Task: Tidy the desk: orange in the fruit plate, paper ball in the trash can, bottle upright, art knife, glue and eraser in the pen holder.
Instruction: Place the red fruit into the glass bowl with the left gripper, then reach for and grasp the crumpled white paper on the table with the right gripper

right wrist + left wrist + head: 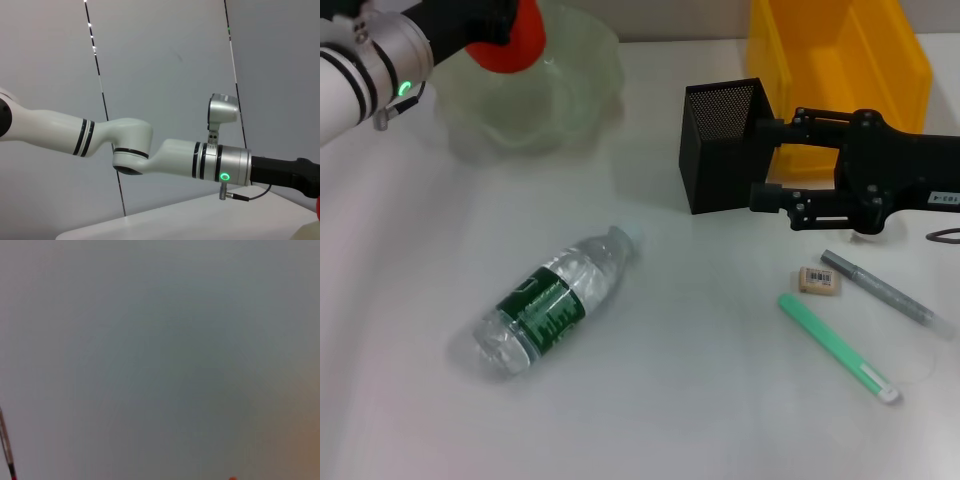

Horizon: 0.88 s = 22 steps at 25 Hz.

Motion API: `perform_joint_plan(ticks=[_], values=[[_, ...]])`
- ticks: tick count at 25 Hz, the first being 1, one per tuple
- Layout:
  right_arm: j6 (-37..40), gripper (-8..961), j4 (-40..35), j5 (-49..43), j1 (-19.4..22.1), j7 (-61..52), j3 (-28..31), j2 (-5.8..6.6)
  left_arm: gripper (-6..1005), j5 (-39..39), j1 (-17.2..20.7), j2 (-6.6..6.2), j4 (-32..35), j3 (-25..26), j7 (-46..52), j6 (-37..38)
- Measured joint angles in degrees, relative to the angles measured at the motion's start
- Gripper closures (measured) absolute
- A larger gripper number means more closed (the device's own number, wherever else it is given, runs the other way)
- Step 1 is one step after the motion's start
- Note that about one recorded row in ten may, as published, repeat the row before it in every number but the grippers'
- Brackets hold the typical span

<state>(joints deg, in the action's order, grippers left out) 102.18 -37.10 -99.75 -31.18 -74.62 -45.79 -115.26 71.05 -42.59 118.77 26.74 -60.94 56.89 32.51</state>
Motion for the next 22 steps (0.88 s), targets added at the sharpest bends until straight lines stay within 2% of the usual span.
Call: perform_joint_plan(ticks=[3, 7, 8, 9, 10, 12, 14, 15, 18, 19, 20, 22], values=[[-0.11, 184, 0.01, 0.04, 0.05, 0.00, 0.00, 0.00, 841, -0.18, -0.13, 0.12, -0.03, -0.34, -0.22, -0.18], [-0.70, 184, 0.00, 0.04, 0.00, -0.05, 0.06, -0.12, 812, -0.42, 0.99, 0.01, 0.44, 0.18, 3.23, 3.99], [-1.11, 184, -0.09, 0.07, -0.04, -0.12, 0.07, -0.27, 764, -0.45, 1.62, -0.12, 0.55, 0.51, 4.67, 6.76], [-2.07, 184, -0.41, 0.11, -0.11, -0.40, 0.11, -0.69, 717, -0.82, 2.88, -0.26, 0.75, 1.57, 6.47, 12.83], [-2.07, 184, -0.41, 0.11, -0.11, -0.40, 0.11, -0.69, 669, -0.82, 2.88, -0.26, 0.75, 1.57, 6.47, 12.83], [-2.98, 184, -0.60, 0.13, -0.33, -1.08, 0.14, -1.02, 574, -2.00, 4.31, -0.27, 0.79, 2.90, 6.96, 18.77], [-4.84, 184, -1.83, 0.12, -0.51, -4.56, 0.14, -1.41, 493, -5.69, 7.79, -0.37, 0.40, 3.78, 6.80, 31.32], [-4.84, 184, -1.83, 0.12, -0.51, -4.56, 0.14, -1.41, 453, -5.69, 7.79, -0.37, 0.40, 3.78, 6.80, 31.32], [-7.95, 184, -6.82, -0.53, -0.37, -12.77, -0.62, -2.20, 332, -6.87, 11.75, -0.46, 0.20, 3.70, 6.41, 42.58], [-10.04, 184, -12.33, -2.18, 0.13, -19.81, -1.71, -3.00, 220, -6.60, 14.33, -0.41, 0.06, 2.89, 5.58, 47.95], [-10.04, 184, -12.33, -2.18, 0.13, -19.81, -1.71, -3.00, 220, -6.60, 14.33, -0.41, 0.06, 2.89, 5.58, 47.95], [-11.91, 184, -19.78, -5.97, 0.68, -28.12, -3.05, -3.81, 221, -6.14, 16.21, -0.35, -0.62, 1.09, 4.09, 50.47]])
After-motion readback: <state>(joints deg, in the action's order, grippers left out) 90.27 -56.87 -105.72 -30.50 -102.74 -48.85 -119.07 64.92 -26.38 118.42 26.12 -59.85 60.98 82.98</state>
